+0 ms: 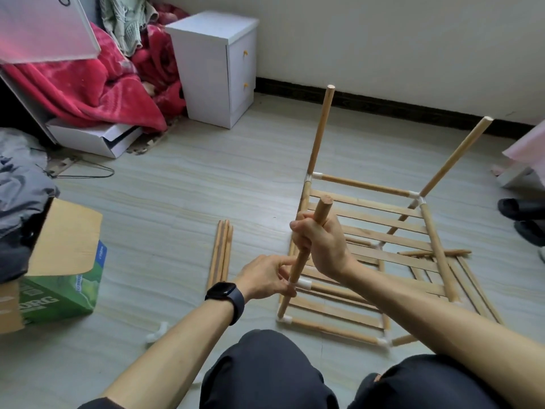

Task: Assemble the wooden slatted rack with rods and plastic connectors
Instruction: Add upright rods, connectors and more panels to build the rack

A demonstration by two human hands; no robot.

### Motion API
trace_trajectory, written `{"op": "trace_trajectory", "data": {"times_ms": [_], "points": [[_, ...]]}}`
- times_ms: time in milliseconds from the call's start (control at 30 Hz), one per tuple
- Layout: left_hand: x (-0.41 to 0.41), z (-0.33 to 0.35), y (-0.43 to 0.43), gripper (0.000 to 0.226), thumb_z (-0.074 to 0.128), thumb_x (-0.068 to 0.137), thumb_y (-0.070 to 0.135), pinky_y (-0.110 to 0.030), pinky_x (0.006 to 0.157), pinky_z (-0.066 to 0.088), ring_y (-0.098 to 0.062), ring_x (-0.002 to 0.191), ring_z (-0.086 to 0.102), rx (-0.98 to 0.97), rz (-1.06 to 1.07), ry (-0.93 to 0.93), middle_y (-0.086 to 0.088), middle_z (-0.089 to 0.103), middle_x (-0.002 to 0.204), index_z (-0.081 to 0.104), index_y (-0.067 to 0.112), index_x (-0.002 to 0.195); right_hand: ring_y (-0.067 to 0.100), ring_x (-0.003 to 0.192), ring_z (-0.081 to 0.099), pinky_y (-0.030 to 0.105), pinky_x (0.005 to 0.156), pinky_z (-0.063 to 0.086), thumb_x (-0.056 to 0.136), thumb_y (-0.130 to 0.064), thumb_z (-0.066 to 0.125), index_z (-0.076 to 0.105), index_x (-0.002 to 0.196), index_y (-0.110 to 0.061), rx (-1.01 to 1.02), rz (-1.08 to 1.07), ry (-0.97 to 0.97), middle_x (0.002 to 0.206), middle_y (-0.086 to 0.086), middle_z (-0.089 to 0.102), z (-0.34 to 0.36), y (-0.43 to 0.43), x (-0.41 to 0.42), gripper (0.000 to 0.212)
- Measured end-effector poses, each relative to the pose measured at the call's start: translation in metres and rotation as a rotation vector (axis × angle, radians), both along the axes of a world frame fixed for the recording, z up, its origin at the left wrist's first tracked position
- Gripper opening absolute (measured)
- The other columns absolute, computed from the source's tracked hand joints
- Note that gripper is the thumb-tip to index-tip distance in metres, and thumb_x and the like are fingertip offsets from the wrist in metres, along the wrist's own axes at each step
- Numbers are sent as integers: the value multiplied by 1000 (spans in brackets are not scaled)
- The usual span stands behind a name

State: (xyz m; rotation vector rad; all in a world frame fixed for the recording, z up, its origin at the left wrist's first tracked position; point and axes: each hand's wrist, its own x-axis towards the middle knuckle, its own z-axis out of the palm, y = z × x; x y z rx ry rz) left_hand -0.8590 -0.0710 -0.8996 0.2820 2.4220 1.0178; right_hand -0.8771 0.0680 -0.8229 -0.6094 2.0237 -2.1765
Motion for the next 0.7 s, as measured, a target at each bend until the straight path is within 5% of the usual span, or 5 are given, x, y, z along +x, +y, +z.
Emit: {"op": "trace_trajectory", "data": {"times_ms": [133, 233, 367, 533, 700], "points": [[-6, 15, -7, 48, 66, 93, 25, -42, 101, 51, -16, 120, 60, -172, -41, 77, 7, 67, 128, 55, 43, 136, 16, 57, 49, 38, 58, 42, 78, -43, 60, 56, 56, -22, 460, 49, 66, 57, -1, 54, -18, 24, -3, 30], [-20, 50, -23, 43, 57, 96, 21, -36, 102, 51, -11, 114, 62, -149, 81, 187, 9, 68, 126, 60, 39, 134, 9, 87, 56, 43, 80, 51, 86, -61, 62, 65, 93, -27, 896, 45, 269, 97, -4, 63, -47, 59, 2, 35], [-35, 122, -22, 26, 54, 102, 35, -30, 99, 52, -9, 111, 63, 45, 167, 340, 9, 69, 123, 68, 33, 124, 21, 139, 36, 44, 116, 34, 71, -93, 49, 38, 146, -33, 1398, 94, 207, 155, -4, 31, -65, 92, 10, 96], [-39, 185, 28, 37, 41, 106, 45, -29, 96, 51, -9, 116, 61, 267, 103, 437, 7, 69, 120, 69, 24, 119, 27, 153, 9, 45, 125, 13, 82, -61, 67, 9, 161, -27, 1606, 68, 218, 169, 0, 3, -78, 96, 7, 103], [-50, 180, 76, 53, 28, 106, 56, -44, 101, 48, -20, 117, 58, 18, 32, 385, 0, 67, 125, 71, 27, 117, 31, 155, -6, 54, 125, 7, 79, -40, 62, 20, 156, -31, 1614, 90, 186, 168, 2, -2, -83, 97, -5, 89]]}}
